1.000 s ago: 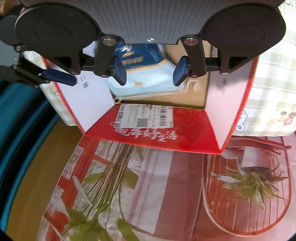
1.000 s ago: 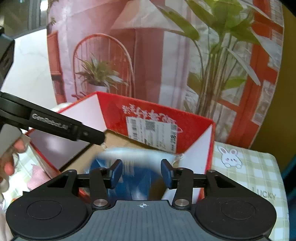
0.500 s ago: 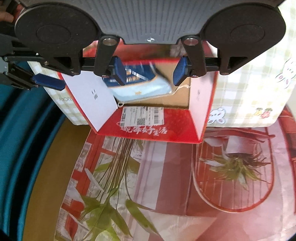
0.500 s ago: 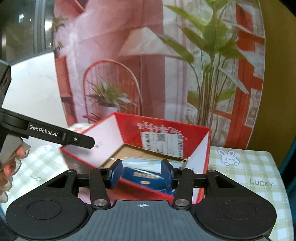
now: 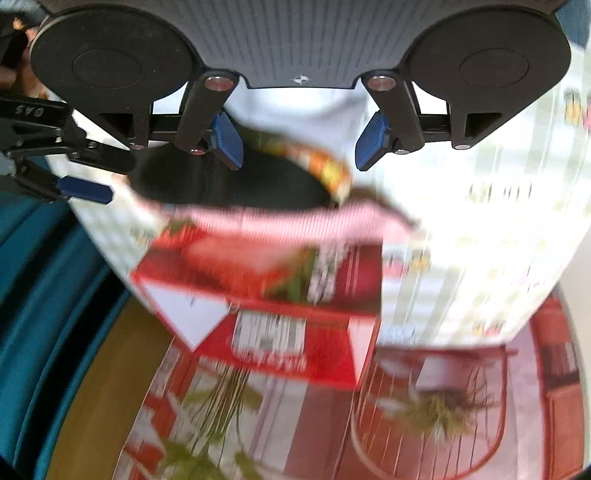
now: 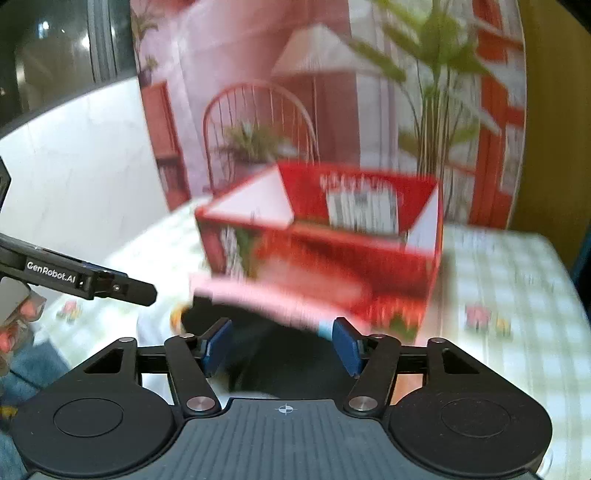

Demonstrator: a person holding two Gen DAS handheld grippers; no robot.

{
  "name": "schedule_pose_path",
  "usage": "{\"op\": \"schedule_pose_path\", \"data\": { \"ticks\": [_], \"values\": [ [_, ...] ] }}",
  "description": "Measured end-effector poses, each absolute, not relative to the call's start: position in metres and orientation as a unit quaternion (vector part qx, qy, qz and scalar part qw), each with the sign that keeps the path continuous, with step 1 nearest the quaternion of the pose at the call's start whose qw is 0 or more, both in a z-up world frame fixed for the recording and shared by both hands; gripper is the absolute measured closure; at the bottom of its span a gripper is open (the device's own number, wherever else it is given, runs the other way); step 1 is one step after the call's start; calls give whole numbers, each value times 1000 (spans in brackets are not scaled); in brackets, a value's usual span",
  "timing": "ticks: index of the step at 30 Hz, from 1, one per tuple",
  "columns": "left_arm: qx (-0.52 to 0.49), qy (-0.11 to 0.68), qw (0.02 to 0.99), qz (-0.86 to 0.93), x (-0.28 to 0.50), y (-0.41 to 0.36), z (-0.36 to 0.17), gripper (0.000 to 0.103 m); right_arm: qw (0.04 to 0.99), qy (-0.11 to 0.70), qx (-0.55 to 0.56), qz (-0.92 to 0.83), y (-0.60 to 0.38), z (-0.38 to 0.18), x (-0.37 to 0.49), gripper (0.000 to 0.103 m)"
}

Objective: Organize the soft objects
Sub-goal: 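Lower the right tool and grasp the white mesh bag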

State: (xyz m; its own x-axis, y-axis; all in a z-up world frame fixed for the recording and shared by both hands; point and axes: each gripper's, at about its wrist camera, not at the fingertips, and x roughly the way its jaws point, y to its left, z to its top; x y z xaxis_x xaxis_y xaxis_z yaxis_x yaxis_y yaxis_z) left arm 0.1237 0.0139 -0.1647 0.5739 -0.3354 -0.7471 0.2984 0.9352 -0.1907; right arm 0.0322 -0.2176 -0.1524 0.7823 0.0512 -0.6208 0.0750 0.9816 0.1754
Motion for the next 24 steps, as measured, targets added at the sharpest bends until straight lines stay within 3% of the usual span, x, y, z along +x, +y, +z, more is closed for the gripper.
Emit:
{"op": "schedule_pose_path", "data": {
  "ticks": [4,7,12,16,24],
  "values": [
    [-25,450,875,-178,112,21,-184,24,926,364,97,-10,-208,-167,12,27],
    [-30,465,867,-175,112,20,-195,24,920,380,100,-15,-203,-176,3,22],
    [-25,496,849,-179,113,13,-213,23,905,411,111,-13,-199,-191,4,21],
    [-34,514,837,-185,114,14,-224,20,894,436,105,2,-192,-202,12,14],
    [-44,521,828,-204,122,14,-235,22,876,465,125,6,-199,-218,20,16]
  ]
}}
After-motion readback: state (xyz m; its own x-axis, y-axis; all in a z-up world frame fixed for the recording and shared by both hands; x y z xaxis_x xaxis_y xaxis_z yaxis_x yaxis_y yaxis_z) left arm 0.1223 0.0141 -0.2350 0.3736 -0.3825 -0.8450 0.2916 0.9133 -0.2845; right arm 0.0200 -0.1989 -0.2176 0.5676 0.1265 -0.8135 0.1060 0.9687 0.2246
